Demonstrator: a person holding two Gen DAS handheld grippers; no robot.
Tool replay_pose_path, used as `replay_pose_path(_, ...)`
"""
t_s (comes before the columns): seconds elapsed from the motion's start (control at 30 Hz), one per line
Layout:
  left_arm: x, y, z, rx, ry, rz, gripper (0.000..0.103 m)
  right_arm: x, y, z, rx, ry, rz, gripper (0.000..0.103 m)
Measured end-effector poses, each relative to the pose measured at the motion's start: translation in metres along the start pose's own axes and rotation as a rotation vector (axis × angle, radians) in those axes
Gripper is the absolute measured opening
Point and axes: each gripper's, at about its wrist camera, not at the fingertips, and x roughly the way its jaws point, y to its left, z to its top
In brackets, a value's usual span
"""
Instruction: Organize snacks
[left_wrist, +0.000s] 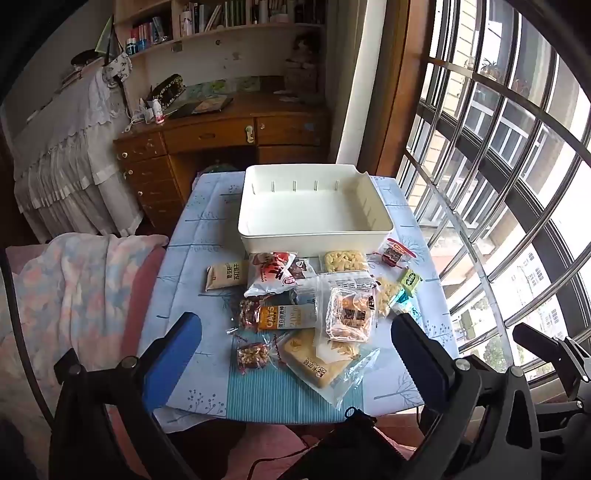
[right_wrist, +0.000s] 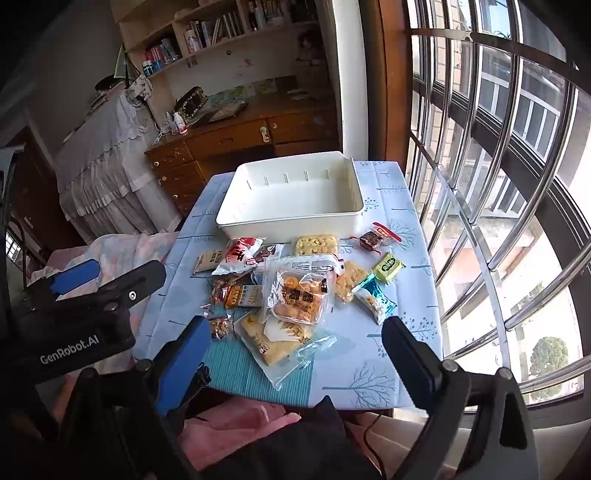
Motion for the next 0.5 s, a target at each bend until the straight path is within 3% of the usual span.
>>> replay_pose_path(0.5,0.013,0.005,0.0,-0.029,0.02,-0.025,0.102,0.009,-0.003,0.001,0.01,0.022,0.013,0.095)
